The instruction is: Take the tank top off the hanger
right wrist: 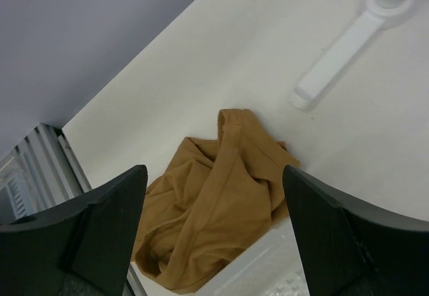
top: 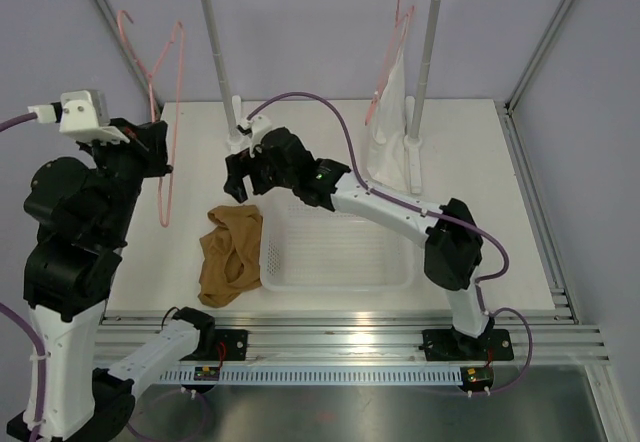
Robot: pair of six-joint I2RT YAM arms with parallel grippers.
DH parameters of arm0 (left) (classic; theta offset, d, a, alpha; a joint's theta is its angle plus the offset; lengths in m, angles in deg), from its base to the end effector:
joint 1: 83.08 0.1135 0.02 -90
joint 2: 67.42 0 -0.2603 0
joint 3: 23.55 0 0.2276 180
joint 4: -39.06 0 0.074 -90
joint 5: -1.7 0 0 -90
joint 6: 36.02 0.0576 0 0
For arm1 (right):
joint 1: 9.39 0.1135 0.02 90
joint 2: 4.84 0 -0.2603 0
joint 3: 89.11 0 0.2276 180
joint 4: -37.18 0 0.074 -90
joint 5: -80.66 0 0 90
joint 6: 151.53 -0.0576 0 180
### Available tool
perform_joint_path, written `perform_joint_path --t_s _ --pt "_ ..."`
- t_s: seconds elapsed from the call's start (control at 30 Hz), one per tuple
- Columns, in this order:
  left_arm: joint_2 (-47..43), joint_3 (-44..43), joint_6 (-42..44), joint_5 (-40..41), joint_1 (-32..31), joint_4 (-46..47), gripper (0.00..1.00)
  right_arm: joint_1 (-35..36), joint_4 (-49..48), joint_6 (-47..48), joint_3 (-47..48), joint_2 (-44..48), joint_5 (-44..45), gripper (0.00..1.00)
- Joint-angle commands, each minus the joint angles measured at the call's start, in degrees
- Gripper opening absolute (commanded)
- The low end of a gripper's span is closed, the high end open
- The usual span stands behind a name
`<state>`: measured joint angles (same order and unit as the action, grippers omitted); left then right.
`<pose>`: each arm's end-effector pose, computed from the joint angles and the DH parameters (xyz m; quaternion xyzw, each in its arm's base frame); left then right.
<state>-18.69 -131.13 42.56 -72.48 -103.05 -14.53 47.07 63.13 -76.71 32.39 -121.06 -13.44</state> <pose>0.0946 -0.0177 0.5158 -0.0516 0.6732 -0.1087 0.7296 0.2643 0.4062 0.3216 -0.3088 0.7620 0.3565 0.4437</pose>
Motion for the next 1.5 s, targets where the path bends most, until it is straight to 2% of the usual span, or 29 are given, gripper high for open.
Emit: perform_joint_path --t_s 0.0,0.2,0.37,0.47,0.6,0.8,0.93,1.13,1.27,1.33,1.47 --pt "4.5 -4.0 -2.2 -7.5 0.0 -10.1 0.00 0.3 -0.3 1.7 -3.4 11.9 10.1 0.91" --pt "12.3 -9.0 -3.0 -10.6 0.1 -15.6 0.00 0.3 5.9 1.3 -11.1 25.6 12.9 0.97" --pt "18.1 -12.5 -3.4 -12.4 0.1 -10.9 0.00 0.3 6.1 -0.9 -21.1 36.8 11.7 0.99" --pt "25.9 -20.1 -3.7 -12.7 0.1 -9.8 0.00 0.4 4.7 -2.4 -26.2 41.5 8.1 1.00" --pt "34.0 -28.2 -5.2 -9.0 1.0 -6.6 0.00 0.3 4.1 -3.9 -31.5 46.4 6.7 0.99" --pt "47.7 -40.8 -5.9 -15.5 3.7 -2.6 0.00 0.4 6.1 -4.5 -37.0 53.4 8.4 1.00" --pt "51.3 -42.2 -5.6 -16.7 3.7 3.9 0.00 0.3 7.9 -4.2 -39.9 57.5 10.9 0.99" --pt "58.0 -45.3 -4.7 -16.1 4.0 8.7 0.00 0.4 9.8 -5.0 -43.5 63.2 12.4 1.00" --pt "63.5 -49.8 -5.0 -16.1 4.1 7.6 0.00 0.3 10.9 -5.1 -45.0 65.4 13.8 1.00" --pt "63.7 -49.1 -5.8 -16.0 4.1 6.8 0.00 0.4 11.1 -5.0 -45.8 65.8 14.6 1.00" --pt "61.4 -42.4 -7.1 -16.1 3.9 7.8 0.00 0.3 11.3 -4.1 -45.4 64.1 14.7 0.99"
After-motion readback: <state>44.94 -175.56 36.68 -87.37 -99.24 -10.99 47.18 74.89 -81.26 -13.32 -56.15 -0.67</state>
